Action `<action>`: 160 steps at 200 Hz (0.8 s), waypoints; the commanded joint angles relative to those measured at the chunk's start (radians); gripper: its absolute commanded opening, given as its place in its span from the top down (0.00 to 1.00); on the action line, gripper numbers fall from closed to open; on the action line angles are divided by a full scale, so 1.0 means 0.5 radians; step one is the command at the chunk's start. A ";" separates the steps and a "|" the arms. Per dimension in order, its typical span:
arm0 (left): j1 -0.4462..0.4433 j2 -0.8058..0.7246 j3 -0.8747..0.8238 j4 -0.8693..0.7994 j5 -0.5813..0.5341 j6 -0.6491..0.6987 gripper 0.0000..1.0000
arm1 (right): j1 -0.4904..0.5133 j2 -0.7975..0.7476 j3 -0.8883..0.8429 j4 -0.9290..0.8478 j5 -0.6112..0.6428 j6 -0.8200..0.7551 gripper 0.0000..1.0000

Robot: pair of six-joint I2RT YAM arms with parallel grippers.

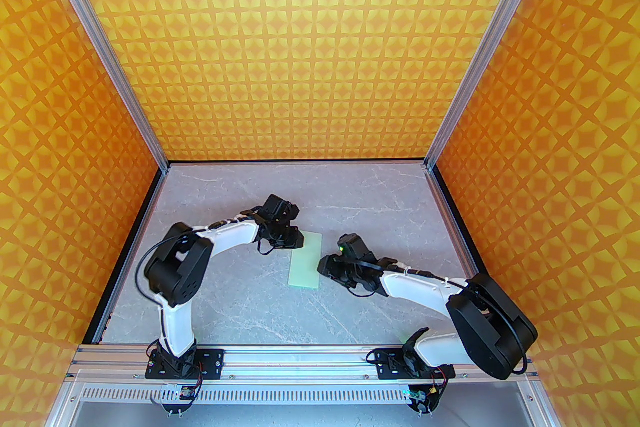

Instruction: Fold a paper plane with a square sheet of paper (fold left side to right side)

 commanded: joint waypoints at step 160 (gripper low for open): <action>-0.004 0.031 -0.151 0.057 0.000 -0.055 0.85 | 0.124 0.167 -0.046 0.353 -0.203 0.335 0.58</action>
